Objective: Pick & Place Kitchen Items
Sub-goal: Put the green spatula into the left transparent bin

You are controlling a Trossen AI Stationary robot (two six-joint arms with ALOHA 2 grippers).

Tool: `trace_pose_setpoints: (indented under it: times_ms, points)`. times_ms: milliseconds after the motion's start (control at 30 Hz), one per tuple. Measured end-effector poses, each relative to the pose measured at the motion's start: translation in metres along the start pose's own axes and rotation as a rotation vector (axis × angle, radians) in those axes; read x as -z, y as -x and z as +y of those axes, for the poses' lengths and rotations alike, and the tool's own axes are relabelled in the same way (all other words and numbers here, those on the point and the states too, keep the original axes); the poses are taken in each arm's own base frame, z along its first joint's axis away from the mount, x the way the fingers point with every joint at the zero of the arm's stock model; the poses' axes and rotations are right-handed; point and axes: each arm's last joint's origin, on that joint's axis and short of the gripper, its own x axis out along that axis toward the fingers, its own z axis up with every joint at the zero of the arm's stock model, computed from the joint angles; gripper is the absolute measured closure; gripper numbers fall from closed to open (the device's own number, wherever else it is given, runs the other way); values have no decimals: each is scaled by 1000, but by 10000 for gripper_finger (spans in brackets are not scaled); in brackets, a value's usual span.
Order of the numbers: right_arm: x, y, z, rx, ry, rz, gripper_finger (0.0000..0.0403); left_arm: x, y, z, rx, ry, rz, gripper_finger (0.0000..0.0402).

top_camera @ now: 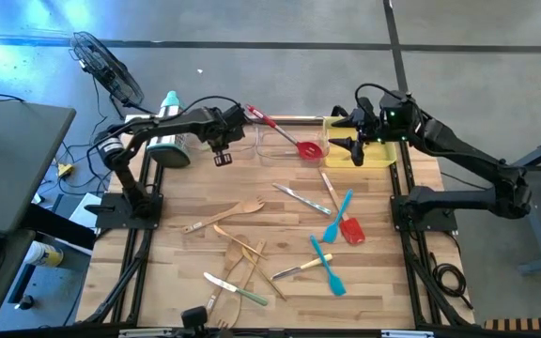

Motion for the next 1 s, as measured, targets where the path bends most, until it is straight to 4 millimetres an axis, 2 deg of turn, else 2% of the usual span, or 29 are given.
trace_pose_setpoints:
  times_ms: [300,1000]
  points:
    - [0,0,-1,19,6,3,174,-5,-14,-3,30,-20,12,378]
    - [0,0,-1,23,18,-2,174,-6,-14,-4,61,-8,-9,374]
